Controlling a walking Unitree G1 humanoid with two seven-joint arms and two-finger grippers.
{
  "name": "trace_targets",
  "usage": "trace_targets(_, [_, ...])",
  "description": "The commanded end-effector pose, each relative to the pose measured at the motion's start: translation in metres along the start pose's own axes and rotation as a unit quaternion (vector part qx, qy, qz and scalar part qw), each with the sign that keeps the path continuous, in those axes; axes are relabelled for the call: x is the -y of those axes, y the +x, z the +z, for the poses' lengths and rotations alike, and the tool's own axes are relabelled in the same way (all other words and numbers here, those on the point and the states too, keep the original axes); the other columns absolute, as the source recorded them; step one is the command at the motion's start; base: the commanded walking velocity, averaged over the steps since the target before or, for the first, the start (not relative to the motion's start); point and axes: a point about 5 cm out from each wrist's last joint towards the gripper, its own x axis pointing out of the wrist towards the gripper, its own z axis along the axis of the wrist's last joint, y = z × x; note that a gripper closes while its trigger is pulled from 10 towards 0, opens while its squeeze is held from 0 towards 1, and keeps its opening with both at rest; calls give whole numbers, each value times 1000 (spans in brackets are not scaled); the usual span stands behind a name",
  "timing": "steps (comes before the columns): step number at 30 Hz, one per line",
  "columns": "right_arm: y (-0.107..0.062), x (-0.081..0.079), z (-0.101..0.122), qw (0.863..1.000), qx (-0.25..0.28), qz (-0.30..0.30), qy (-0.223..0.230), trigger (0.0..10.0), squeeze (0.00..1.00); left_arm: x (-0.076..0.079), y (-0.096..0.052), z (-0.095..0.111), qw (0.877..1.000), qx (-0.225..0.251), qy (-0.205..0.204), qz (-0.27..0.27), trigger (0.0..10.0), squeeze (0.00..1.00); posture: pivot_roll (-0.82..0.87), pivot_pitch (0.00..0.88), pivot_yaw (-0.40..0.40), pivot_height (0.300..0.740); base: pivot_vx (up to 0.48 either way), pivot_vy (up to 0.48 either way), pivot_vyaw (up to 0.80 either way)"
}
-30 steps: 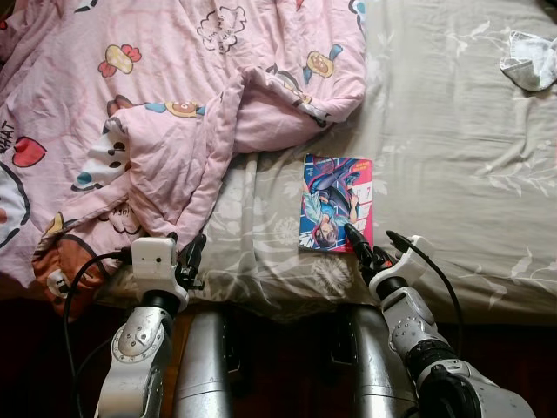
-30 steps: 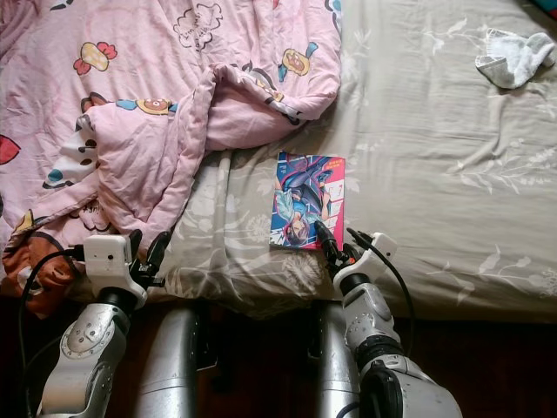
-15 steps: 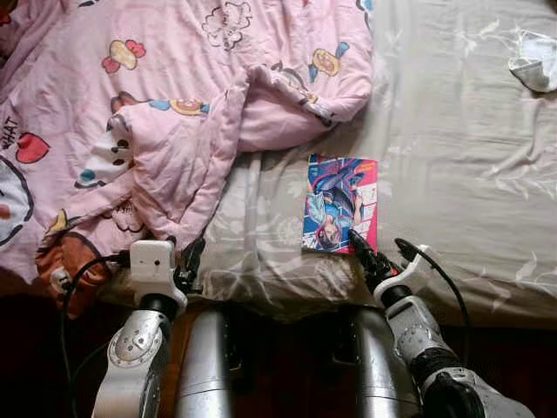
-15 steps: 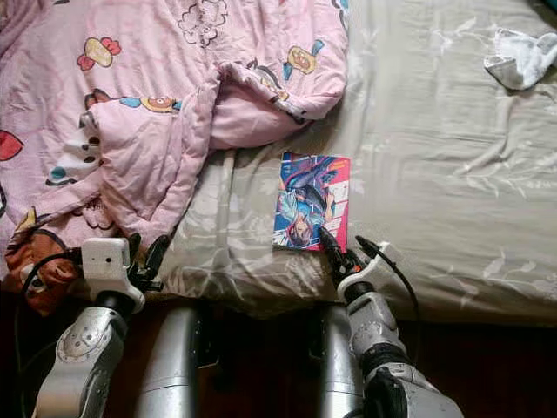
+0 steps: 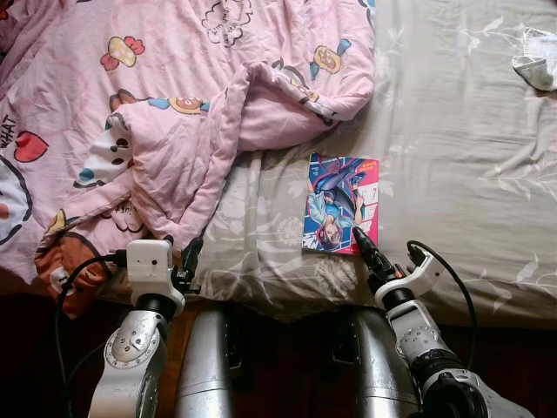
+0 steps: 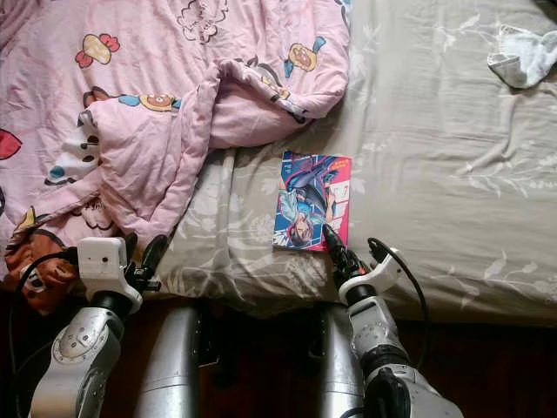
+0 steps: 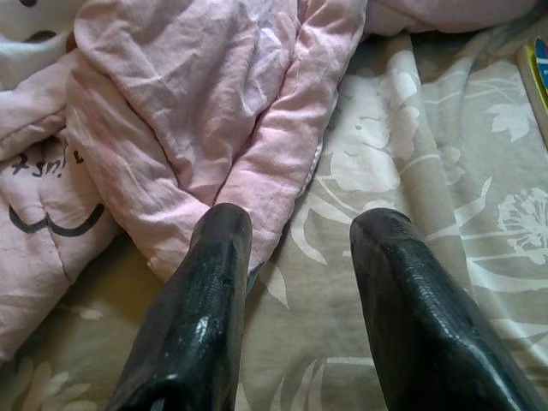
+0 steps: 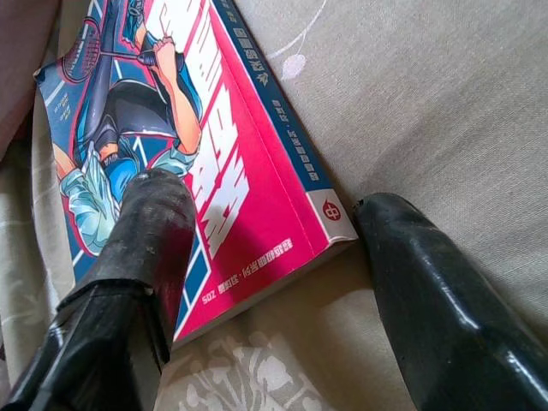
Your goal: Clean up the room
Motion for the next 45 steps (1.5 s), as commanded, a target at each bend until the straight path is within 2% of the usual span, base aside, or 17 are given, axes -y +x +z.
trace_targets(1, [-14,13,-31,998,-51,-27,37,10000,0,-4,-8,-6,1000,-19,8,8,10000,0,181,635,56,614,0,0,0])
trace_targets(9, [-17,14,-38,997,-60,-18,39,10000,0,-4,-13,-6,1000,-22,11,9,10000,0,193,649,65,614,0,0,0])
trace_targets(20, [-13,5,-43,996,-79,10,37,10000,0,-4,-14,-6,1000,-26,14,9,10000,0,195,657,68,614,0,0,0])
trace_targets(21, [-13,5,-41,997,-74,8,34,0,0,-4,-14,-6,1000,-27,14,9,10000,0,190,649,64,614,0,0,0])
trace_targets(45, [-12,4,-40,997,-68,10,38,0,0,-4,-13,-7,1000,-27,14,9,10000,0,187,647,62,614,0,0,0])
